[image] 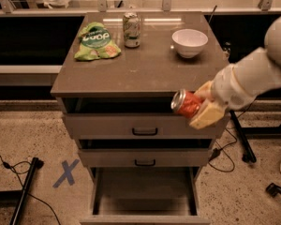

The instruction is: Place coke can into bottom drawer

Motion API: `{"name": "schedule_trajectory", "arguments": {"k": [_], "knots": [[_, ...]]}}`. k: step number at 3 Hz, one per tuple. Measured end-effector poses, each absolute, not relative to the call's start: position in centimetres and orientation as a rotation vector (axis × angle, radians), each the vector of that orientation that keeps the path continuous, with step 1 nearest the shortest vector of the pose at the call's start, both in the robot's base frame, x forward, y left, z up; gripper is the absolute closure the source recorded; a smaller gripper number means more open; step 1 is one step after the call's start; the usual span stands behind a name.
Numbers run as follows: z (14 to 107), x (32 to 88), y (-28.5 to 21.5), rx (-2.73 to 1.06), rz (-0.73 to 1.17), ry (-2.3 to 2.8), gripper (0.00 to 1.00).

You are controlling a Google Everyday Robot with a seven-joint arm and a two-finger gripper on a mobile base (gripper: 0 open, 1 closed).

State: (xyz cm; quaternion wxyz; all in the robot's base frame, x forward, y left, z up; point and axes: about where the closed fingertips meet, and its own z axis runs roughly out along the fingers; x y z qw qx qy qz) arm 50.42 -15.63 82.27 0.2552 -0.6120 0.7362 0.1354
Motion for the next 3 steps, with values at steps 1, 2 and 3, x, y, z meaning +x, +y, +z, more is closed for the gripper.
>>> {"name": "schedule_trajectory", "arguments": {"k": [1,2,3], "knots": [[79.8,49.0,-16.0,-1.607,0.363,2.023,1.00],[79.8,49.0,-16.0,-1.607,0.363,2.023,1.00],[74.5,49.2,-15.6,-1.620,0.451,2.049,1.00]]}}
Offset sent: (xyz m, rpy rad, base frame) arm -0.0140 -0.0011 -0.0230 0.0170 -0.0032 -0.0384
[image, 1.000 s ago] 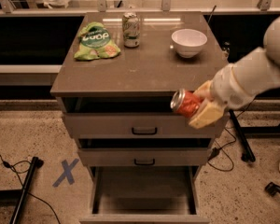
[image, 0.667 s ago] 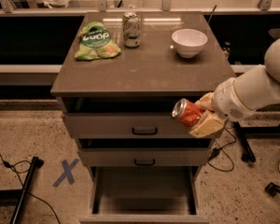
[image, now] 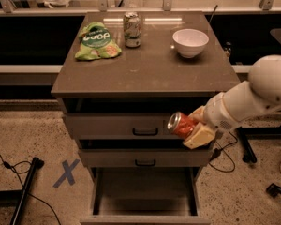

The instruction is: Place coke can into bottom drawer

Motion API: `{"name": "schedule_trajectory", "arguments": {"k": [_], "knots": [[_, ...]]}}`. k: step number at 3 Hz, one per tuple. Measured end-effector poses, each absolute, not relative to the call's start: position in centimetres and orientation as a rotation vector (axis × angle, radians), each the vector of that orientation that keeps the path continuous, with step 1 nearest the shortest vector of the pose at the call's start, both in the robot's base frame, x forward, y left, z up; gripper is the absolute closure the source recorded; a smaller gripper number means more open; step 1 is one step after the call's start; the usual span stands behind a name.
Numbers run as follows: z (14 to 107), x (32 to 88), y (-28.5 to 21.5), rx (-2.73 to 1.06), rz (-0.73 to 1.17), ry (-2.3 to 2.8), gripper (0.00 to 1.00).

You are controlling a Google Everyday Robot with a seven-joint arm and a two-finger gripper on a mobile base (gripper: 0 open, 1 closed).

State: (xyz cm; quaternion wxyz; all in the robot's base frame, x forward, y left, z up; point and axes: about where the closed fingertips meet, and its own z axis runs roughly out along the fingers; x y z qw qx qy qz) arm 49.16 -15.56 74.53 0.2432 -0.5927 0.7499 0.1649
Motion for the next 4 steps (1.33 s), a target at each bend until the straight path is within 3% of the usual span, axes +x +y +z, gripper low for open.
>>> {"name": "schedule_trajectory", "arguments": {"k": [2,4], "knots": [[60.4,46.8,-12.5,-1.649,0.711,1.848,1.00],[58.1,47.3,-12.5,-1.619,0.706,1.842,1.00]]}}
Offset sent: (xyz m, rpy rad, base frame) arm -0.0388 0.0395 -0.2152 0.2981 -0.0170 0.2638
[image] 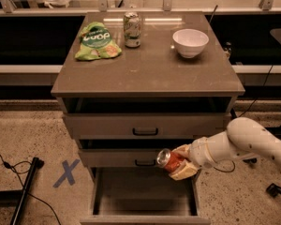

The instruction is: Place coke can into bottom drawer

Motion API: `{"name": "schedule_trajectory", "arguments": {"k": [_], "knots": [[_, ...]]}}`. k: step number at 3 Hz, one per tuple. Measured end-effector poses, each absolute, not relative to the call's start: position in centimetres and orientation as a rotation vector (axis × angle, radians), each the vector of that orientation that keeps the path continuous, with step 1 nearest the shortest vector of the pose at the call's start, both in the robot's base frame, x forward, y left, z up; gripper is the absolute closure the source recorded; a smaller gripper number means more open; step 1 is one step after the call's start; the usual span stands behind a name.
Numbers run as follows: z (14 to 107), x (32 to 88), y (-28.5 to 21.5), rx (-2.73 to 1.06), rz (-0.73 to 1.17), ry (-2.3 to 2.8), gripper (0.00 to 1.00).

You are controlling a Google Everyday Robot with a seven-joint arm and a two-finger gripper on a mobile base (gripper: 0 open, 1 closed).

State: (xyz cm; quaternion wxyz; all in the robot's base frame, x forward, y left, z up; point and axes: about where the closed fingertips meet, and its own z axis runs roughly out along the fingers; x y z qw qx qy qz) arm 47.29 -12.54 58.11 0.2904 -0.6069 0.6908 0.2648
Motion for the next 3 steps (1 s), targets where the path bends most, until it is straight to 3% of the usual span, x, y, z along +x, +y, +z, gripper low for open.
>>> {"name": "schedule_trajectory", "arguments": {"k": [2,3], "knots": [[43.0,48.2,-14.3,-1.546,0.539,1.836,1.00],[43.0,48.2,-14.3,-1.547,0.540,1.836,1.00]]}}
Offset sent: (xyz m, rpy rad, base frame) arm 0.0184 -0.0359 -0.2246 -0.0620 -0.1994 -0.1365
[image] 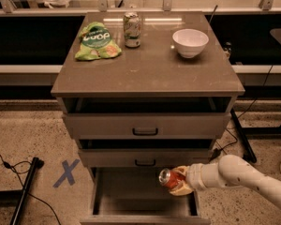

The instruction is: Place coke can into bottom drawer

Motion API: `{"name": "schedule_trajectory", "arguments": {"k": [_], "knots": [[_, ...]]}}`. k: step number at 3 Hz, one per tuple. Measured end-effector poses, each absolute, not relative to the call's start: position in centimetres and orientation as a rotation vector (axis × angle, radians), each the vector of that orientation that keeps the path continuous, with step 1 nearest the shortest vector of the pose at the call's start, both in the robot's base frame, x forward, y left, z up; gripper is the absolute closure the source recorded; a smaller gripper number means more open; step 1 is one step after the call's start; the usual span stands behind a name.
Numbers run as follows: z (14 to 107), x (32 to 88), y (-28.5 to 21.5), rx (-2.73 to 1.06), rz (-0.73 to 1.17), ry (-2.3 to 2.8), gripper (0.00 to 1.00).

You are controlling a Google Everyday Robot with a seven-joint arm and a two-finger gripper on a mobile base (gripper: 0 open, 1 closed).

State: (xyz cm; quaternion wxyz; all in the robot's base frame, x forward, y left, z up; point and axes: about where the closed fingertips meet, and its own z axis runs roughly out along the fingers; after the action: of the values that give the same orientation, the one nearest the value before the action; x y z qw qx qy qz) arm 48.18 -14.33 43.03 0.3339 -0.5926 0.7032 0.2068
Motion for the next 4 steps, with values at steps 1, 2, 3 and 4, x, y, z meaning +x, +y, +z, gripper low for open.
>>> {"name": "schedule_trajectory", "arguments": {"k": [1,2,3,4], "knots": [[35.3,50.1,-13.2,-1.591,0.521,1.893,1.00],[28.7,51.1,-12.7,-1.627,0.494,1.948,1.00],[23.7,51.4,-13.0,-1.621,0.495,1.979,1.00],[20.6,51.5,-13.5,-1.584,0.512,1.999,1.00]]}}
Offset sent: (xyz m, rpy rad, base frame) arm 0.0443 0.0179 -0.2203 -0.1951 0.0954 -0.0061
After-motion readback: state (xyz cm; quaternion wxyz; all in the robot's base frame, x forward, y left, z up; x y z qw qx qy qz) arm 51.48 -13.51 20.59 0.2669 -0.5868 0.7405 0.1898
